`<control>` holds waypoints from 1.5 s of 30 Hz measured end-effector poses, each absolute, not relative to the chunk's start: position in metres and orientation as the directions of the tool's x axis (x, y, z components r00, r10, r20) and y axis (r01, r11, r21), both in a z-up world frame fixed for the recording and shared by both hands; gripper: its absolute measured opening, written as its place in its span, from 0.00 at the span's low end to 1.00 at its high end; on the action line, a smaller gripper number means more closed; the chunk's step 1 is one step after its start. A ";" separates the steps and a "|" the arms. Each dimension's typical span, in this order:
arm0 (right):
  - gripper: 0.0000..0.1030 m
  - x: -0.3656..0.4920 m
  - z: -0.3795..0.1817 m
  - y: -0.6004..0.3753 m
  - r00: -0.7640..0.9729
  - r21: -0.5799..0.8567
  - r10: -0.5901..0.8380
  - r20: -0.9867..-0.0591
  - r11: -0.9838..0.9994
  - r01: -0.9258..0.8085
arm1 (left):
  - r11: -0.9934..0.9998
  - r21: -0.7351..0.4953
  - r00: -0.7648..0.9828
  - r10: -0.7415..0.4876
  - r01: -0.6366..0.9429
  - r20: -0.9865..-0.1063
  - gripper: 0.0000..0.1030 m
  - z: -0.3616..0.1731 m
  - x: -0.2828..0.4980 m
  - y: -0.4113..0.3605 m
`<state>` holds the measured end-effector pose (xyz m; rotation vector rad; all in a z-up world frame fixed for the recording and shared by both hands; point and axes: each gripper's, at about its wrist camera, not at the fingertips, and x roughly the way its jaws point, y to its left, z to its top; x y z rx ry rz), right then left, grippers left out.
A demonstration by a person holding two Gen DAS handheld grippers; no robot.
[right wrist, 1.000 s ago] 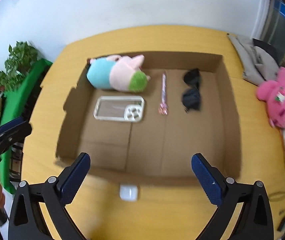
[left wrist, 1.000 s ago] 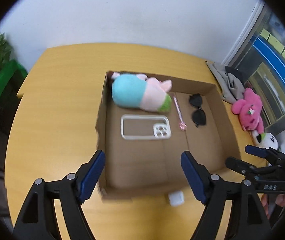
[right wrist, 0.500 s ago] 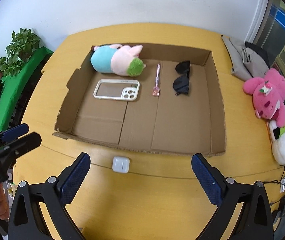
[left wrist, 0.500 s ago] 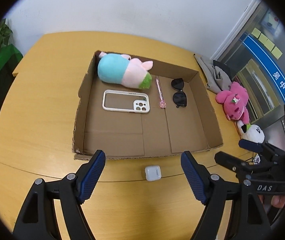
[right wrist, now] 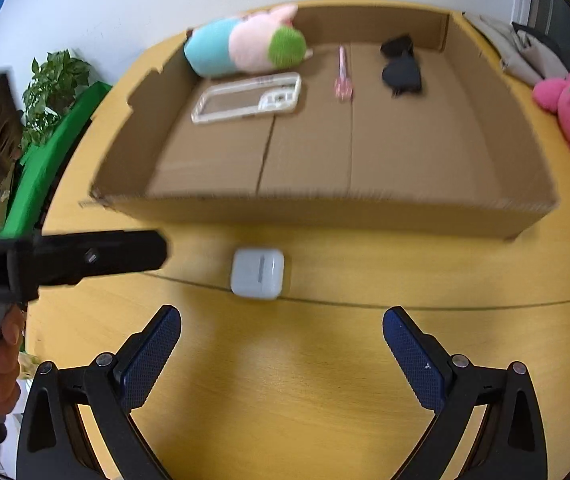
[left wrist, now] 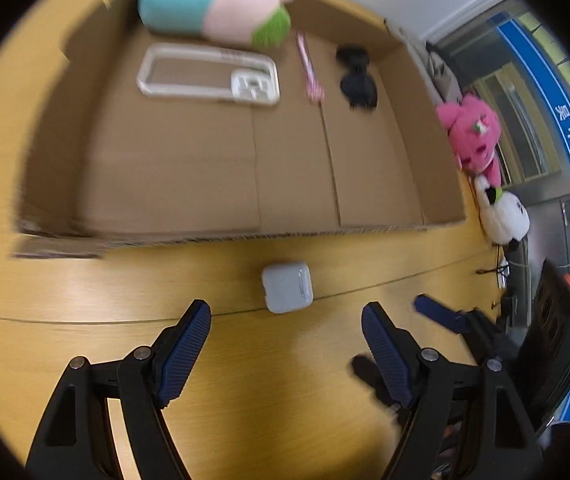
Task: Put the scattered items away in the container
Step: 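Move both grippers toward the white earbuds case on the table, then close the right gripper on the earbuds case while the left gripper steadies it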
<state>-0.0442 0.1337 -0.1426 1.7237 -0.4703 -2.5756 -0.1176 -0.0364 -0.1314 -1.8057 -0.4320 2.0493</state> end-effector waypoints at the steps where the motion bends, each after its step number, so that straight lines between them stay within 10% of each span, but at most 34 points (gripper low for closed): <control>1: 0.99 -0.043 -0.150 0.132 -0.394 0.260 -0.179 -0.901 -0.952 -0.162 | -0.879 -0.472 -0.094 0.477 -0.071 -0.874 0.75 -0.140 -0.120 -0.033; 19: 0.91 -0.059 -0.190 0.115 -0.495 0.188 -0.083 -0.865 -0.968 -0.166 | -0.815 -0.580 -0.030 0.579 -0.003 -0.814 0.72 -0.198 -0.146 -0.001; 22: 0.88 -0.063 -0.194 0.114 -0.499 0.201 -0.095 -0.862 -0.966 -0.163 | -0.823 -0.569 -0.012 0.569 0.001 -0.823 0.58 -0.199 -0.150 0.001; 31: 0.49 -0.063 -0.185 0.106 -0.514 0.224 -0.140 -0.846 -0.969 -0.105 | -0.834 -0.552 0.007 0.552 -0.001 -0.834 0.44 -0.200 -0.148 0.002; 45: 0.40 -0.056 -0.177 0.117 -0.486 0.272 -0.176 -0.856 -0.953 -0.134 | -0.855 -0.518 0.035 0.518 0.001 -0.855 0.37 -0.197 -0.132 0.006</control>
